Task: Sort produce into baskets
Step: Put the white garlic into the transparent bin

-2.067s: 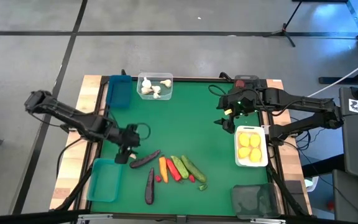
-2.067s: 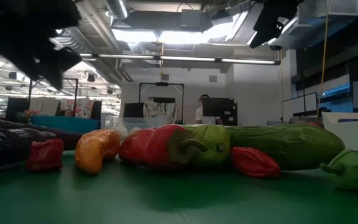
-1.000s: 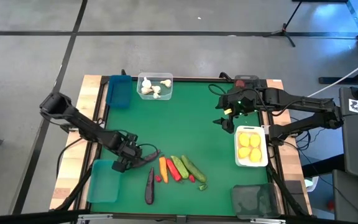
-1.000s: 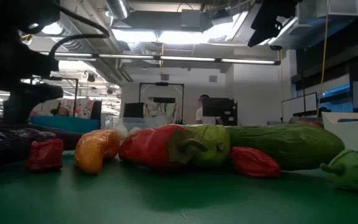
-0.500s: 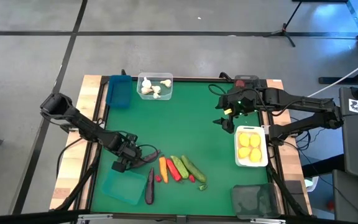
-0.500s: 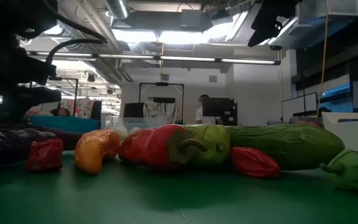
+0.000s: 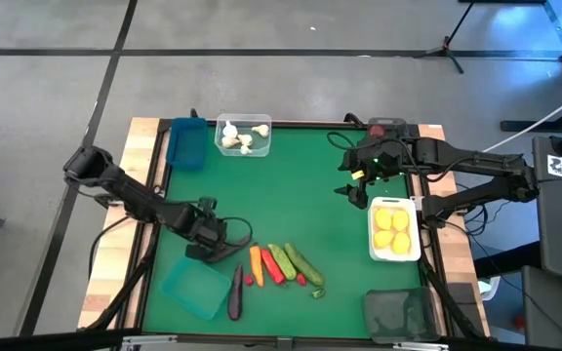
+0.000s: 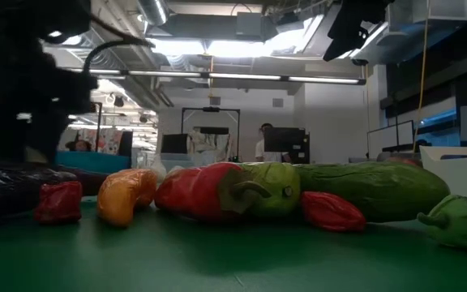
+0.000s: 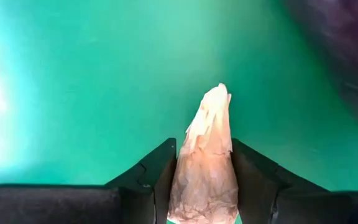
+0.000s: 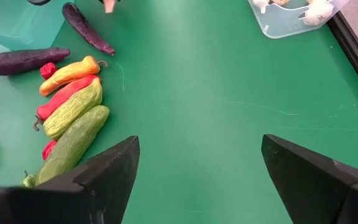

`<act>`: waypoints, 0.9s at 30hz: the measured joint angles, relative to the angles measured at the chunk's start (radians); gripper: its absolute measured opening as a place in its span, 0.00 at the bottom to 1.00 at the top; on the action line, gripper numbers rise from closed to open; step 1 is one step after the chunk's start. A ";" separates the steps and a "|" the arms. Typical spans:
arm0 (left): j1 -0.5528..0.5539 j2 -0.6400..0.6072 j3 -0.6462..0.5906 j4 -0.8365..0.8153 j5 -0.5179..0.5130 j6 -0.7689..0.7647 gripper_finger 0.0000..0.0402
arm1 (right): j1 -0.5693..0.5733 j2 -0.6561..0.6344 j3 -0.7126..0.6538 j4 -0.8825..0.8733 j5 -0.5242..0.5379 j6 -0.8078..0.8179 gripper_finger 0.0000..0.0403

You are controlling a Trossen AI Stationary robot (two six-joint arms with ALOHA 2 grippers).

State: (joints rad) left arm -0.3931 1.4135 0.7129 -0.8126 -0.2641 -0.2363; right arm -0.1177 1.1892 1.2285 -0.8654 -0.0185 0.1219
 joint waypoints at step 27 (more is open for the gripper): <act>0.717 -0.006 0.188 0.775 -0.492 0.060 0.33 | 0.000 0.000 0.000 -0.001 0.000 -0.024 0.83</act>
State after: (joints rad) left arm 0.3238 1.4071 0.9009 -0.0376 -0.7566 -0.1765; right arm -0.1173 1.1892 1.2285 -0.8668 -0.0185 0.0982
